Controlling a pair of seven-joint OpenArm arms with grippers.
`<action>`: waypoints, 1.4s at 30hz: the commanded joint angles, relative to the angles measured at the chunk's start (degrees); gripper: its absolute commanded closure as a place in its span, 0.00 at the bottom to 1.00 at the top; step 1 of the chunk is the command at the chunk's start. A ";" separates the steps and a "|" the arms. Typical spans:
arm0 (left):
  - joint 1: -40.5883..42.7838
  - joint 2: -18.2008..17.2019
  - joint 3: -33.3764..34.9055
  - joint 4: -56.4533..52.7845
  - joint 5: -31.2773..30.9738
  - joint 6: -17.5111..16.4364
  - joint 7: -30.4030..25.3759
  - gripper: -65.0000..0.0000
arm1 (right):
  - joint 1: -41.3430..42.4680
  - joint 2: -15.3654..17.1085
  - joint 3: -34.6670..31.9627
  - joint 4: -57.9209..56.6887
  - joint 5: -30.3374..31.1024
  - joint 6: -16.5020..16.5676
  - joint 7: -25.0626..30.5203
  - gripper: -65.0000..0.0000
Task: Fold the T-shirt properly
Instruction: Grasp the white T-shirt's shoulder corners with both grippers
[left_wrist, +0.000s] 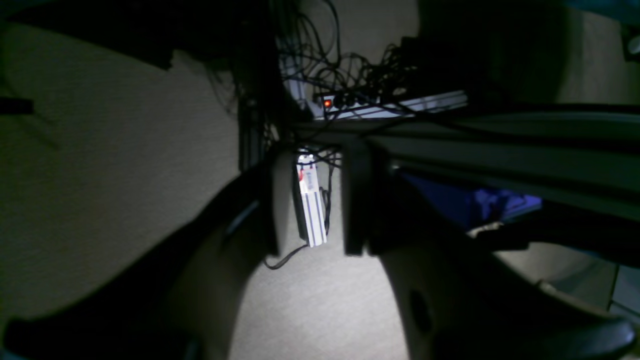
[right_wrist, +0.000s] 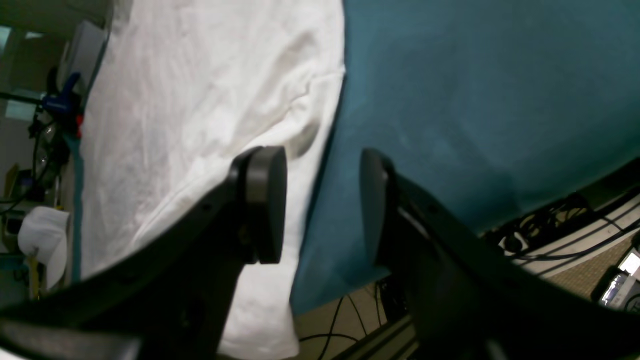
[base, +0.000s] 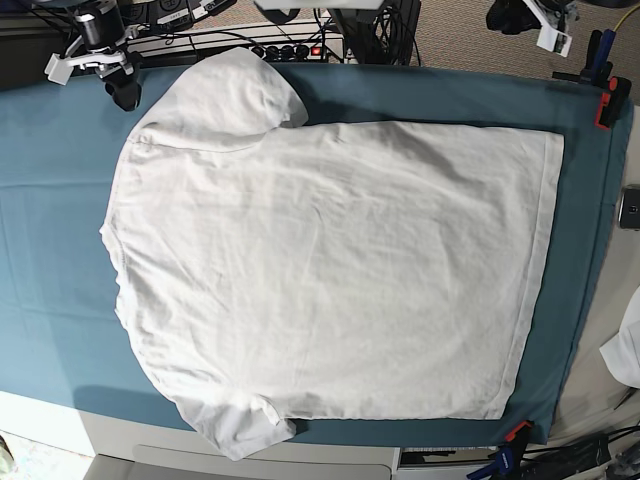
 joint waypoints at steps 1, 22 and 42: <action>0.52 -0.35 -0.37 0.81 -0.79 -0.44 -0.66 0.71 | -0.11 0.44 0.31 0.90 0.46 0.37 0.74 0.62; -0.55 -1.60 -0.66 1.42 -1.22 -0.63 -1.68 0.71 | 0.94 -1.18 -10.08 -1.75 -6.43 -0.24 1.22 0.92; -17.38 -10.86 -6.64 1.79 -6.34 14.71 5.68 0.72 | 1.40 -1.07 -10.08 -1.75 -10.40 -0.22 1.29 1.00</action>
